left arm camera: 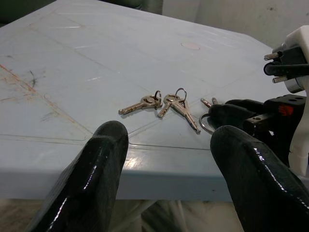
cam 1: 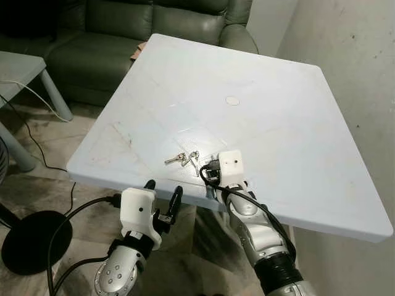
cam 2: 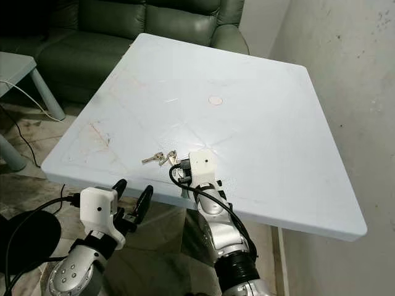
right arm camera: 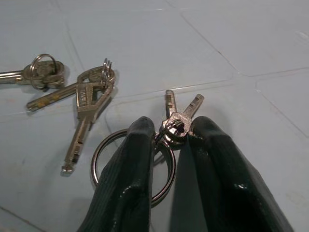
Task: Hang keys on a hook
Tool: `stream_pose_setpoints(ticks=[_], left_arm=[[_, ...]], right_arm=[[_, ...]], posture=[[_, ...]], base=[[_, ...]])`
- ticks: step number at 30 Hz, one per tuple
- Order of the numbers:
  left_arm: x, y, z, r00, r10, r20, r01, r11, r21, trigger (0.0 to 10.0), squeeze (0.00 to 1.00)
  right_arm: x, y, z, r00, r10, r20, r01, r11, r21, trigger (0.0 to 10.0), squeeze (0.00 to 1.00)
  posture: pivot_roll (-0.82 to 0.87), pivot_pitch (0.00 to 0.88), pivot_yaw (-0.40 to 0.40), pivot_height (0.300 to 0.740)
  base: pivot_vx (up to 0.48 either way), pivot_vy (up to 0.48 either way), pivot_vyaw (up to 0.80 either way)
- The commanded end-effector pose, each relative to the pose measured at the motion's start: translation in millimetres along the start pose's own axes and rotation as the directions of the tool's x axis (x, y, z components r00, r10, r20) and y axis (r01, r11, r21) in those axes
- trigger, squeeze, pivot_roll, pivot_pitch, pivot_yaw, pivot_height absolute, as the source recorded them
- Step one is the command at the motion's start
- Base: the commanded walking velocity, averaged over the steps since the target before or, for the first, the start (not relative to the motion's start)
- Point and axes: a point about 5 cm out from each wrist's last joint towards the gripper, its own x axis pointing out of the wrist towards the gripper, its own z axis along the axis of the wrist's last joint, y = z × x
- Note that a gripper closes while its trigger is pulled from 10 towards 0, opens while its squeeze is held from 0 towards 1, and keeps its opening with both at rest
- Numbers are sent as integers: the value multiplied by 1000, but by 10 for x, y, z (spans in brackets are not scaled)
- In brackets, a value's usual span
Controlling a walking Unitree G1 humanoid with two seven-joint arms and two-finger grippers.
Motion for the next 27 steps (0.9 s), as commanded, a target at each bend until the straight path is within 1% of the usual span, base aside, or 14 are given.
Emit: stream_pose_setpoints(ticks=[1,8,14,15,16,20,21,23,24,25,26,27], left_arm=[[-5,-21,24,1000,0,6,0,1000,8,10000,0],[11,0,37,1000,10,16,-10,1000,17,10000,0],[60,19,56,999,17,29,-18,999,29,10000,0],[102,40,69,999,31,38,-32,999,22,10000,0],[114,46,73,999,35,41,-36,999,20,10000,0],[122,50,75,998,37,42,-38,999,19,10000,0],[251,126,108,995,78,56,-80,996,34,10000,0],[335,172,148,993,101,68,-103,994,28,10000,0],[371,193,180,991,112,78,-113,993,18,10000,0],[378,198,186,990,114,81,-116,993,16,10000,0],[399,218,201,989,125,80,-126,992,6,10000,0],[412,232,210,988,132,79,-133,991,-2,10000,0]], right_arm=[[1,-25,-35,1000,-8,-9,8,1000,-7,0,0],[0,-47,-21,1000,-10,3,10,1000,-7,0,0],[7,-76,24,999,-13,35,14,1000,-9,0,0],[17,-99,44,999,-23,42,24,1000,-4,0,0],[20,-106,50,999,-26,44,26,1000,-3,0,0],[22,-110,52,999,-28,47,28,1000,-2,0,0],[13,-137,218,990,27,141,-34,998,51,0,0],[-4,-172,336,978,47,201,-67,993,94,4196,0],[-28,-193,416,962,81,260,-128,978,166,8667,0],[-35,-197,434,957,91,276,-145,973,182,8667,0],[-45,-211,469,950,98,295,-154,973,174,10000,0],[-51,-220,489,947,101,304,-156,974,164,10000,0]], posture=[[45,121,-126,740],[48,100,-124,740],[45,94,-122,740],[40,72,-120,740],[40,72,-120,740],[40,72,-120,740],[33,26,-111,740],[32,20,-111,740],[31,11,-110,740],[31,11,-110,740],[33,0,-110,740],[33,0,-110,740]], base=[[0,0,0],[0,0,0],[0,0,0],[0,0,0],[0,0,0],[0,0,0],[0,0,0],[0,0,0],[0,0,0],[0,0,0],[0,0,0],[0,0,0]])
